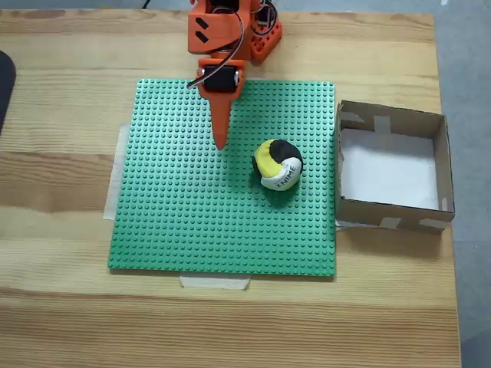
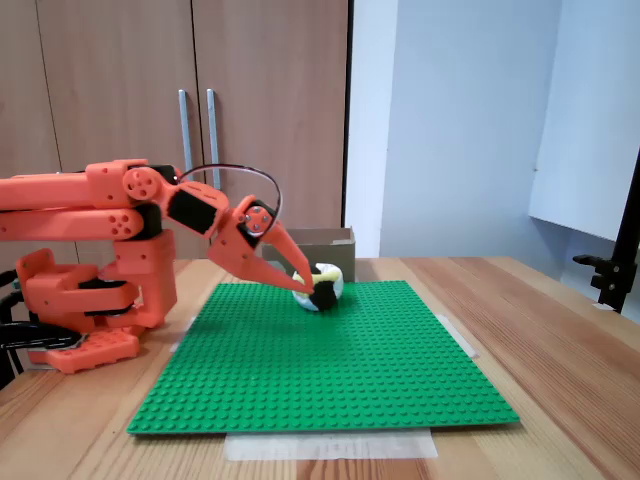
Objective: Pick the ball and put it in the box.
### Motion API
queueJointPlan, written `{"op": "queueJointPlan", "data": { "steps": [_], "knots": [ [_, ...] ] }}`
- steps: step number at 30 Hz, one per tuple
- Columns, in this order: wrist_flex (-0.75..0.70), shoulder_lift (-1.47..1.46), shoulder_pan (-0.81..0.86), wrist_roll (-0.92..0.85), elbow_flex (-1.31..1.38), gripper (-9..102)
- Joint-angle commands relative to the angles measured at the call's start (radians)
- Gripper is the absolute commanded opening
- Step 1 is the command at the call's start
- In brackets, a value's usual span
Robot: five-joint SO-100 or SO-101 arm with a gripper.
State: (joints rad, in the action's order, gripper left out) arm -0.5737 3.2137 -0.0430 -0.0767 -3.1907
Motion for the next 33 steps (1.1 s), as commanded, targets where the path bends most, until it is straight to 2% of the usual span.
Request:
{"op": "queueJointPlan", "data": {
  "steps": [1,33],
  "knots": [
    [0.015,0.009,-0.003,-0.006,-0.054,-1],
    [0.015,0.009,-0.012,-0.017,-0.054,-1]
  ]
}}
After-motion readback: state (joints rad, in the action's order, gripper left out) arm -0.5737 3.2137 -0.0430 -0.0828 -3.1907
